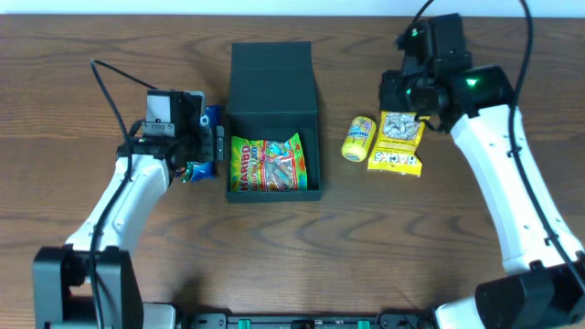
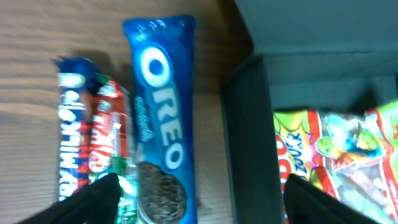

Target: Pack container

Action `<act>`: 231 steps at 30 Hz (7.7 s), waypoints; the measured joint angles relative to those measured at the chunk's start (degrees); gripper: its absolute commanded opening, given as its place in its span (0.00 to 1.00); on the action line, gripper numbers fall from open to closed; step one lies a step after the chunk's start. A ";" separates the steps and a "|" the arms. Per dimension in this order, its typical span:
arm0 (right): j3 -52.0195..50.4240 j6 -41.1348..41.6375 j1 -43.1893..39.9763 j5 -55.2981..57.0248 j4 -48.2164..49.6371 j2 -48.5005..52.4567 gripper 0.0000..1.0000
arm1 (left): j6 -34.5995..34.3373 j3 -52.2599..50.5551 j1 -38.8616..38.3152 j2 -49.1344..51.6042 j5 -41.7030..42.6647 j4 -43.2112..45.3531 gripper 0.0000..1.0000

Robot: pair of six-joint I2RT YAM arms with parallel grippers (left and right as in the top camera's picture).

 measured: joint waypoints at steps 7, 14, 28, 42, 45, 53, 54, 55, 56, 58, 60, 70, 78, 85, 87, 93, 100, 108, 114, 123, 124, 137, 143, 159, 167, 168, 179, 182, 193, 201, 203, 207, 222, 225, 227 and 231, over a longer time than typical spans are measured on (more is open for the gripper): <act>0.00 -4.48 -4.50 -0.39 3.56 0.00 0.33 | 0.48 0.00 0.00 1.88 -0.31 0.33 0.66; 0.00 -5.27 -6.05 -1.70 3.91 0.00 0.35 | 2.21 0.00 0.00 5.77 -2.27 3.78 0.63; 0.00 -3.82 -6.03 -2.56 3.98 0.00 0.36 | 3.98 0.04 0.00 11.52 -5.70 7.54 0.61; 0.00 -1.95 -6.03 -2.56 4.02 0.00 0.37 | 5.14 0.09 0.00 13.73 -4.92 7.39 0.35; 0.00 -1.92 -6.03 -2.58 4.31 0.00 0.37 | 5.75 1.03 0.00 13.73 -5.35 6.29 0.23; 0.00 -1.73 -6.03 -2.58 5.25 0.00 0.36 | 13.75 13.09 0.00 10.23 -7.56 4.00 0.12; 0.00 -1.75 -6.03 -2.58 5.27 0.00 0.36 | 16.17 14.40 -0.02 9.07 -7.43 4.07 0.12; 0.00 -1.73 -6.03 -2.58 5.25 0.00 0.36 | 19.80 15.78 -0.09 7.56 -7.02 4.13 0.10; 0.00 -1.73 -6.03 -2.56 5.27 0.00 0.35 | 22.95 16.72 -0.13 6.21 -6.34 4.35 0.09; 0.00 -1.70 -6.03 -2.49 5.29 0.00 0.35 | 30.56 17.94 -0.42 3.50 -3.48 4.37 0.06; 0.00 -1.73 -6.03 -2.10 5.35 0.00 0.35 | 36.48 18.34 -0.92 1.97 0.52 3.08 0.06; 0.00 -1.66 -6.67 0.74 9.20 0.00 0.38 | 57.77 18.29 -8.44 3.56 7.26 -6.78 0.06; 0.00 -1.53 -7.67 1.42 11.02 0.00 0.42 | 70.01 18.29 -17.05 5.14 0.48 -7.69 0.06; 0.00 -1.53 -7.67 1.55 11.02 0.00 0.43 | 75.93 18.29 -18.45 9.29 -5.57 -8.52 0.06; 0.00 -1.53 -7.67 1.55 11.02 0.00 0.44 | 76.67 18.29 -18.43 10.05 -6.08 -8.52 0.06; 0.00 -1.40 -7.67 1.55 11.04 0.00 0.52 | 77.00 18.29 -18.45 10.60 -6.01 -8.52 0.49; 0.00 -1.42 -7.67 1.57 11.04 0.00 0.53 | 72.83 18.29 -18.43 10.60 -6.10 -5.31 0.95; 0.00 -1.46 -7.67 1.57 9.84 0.00 0.46 | 46.34 18.29 -18.32 10.60 -13.05 7.85 0.95; 0.00 -1.38 -7.67 1.51 7.10 0.00 0.29 | 24.74 18.29 -17.11 10.60 -15.96 7.87 0.42; -0.07 0.50 -7.65 -2.67 2.25 6.19 0.16 | 2.05 18.29 -8.52 6.78 -16.26 4.70 0.06; -0.07 1.05 -7.63 -2.84 1.75 7.50 0.18 | 0.87 18.29 -7.02 5.86 -16.24 3.69 0.06; -0.44 8.33 -7.65 2.36 -2.86 20.31 0.57 | -3.65 18.29 3.52 2.16 -15.65 -10.34 0.06; -0.46 10.38 -7.85 3.48 -4.68 25.75 0.57 | -4.09 18.29 3.80 2.16 -15.65 -10.80 0.06; 0.72 12.59 -11.74 -2.60 -5.79 28.48 0.09 | -4.28 18.29 3.80 2.16 -15.65 -10.88 0.06; 5.84 11.82 -11.85 -2.58 -13.35 28.50 0.01 | -4.28 18.29 3.80 2.16 -15.65 -10.21 0.06; 7.10 11.54 -11.76 -2.51 -14.16 28.50 0.02 | -4.31 18.29 3.80 2.16 -15.65 -10.05 0.06; 17.05 9.70 3.10 -9.49 -11.41 22.21 0.01 | -4.31 18.29 3.80 2.16 -15.65 -9.46 0.06; 17.16 9.97 9.73 -12.09 -9.66 21.88 0.01 | -4.31 18.29 3.80 2.16 -15.65 -9.46 0.06; 16.85 14.91 22.93 -13.70 -7.32 22.95 0.01 | -4.31 18.29 3.80 2.16 -15.65 -6.05 0.06; 16.41 20.57 26.56 -14.01 -3.37 26.60 0.01 | -5.18 18.29 3.80 2.16 -15.65 -5.88 0.06; 16.41 21.68 27.10 -14.01 -3.37 27.28 0.01 | -5.60 18.29 3.80 2.16 -15.65 -5.88 0.06; 16.37 22.88 28.52 -13.97 -3.32 28.37 0.01 | -5.88 18.29 3.82 2.16 -15.65 -5.88 0.06; 16.33 25.94 30.88 -12.15 -5.38 28.61 0.29 | -6.03 18.29 3.82 2.16 -15.65 -6.54 0.06; 16.33 25.35 30.86 -12.00 -5.38 28.63 0.73 | -6.03 18.29 3.80 2.16 -15.65 -6.54 0.06; 16.33 24.74 30.82 -11.98 -5.29 28.63 0.70 | -6.03 18.29 3.80 2.16 -15.65 -6.54 0.06; 16.33 23.23 30.05 -12.61 -5.31 28.63 0.17 | -6.03 18.29 3.80 2.16 -15.65 -6.54 0.06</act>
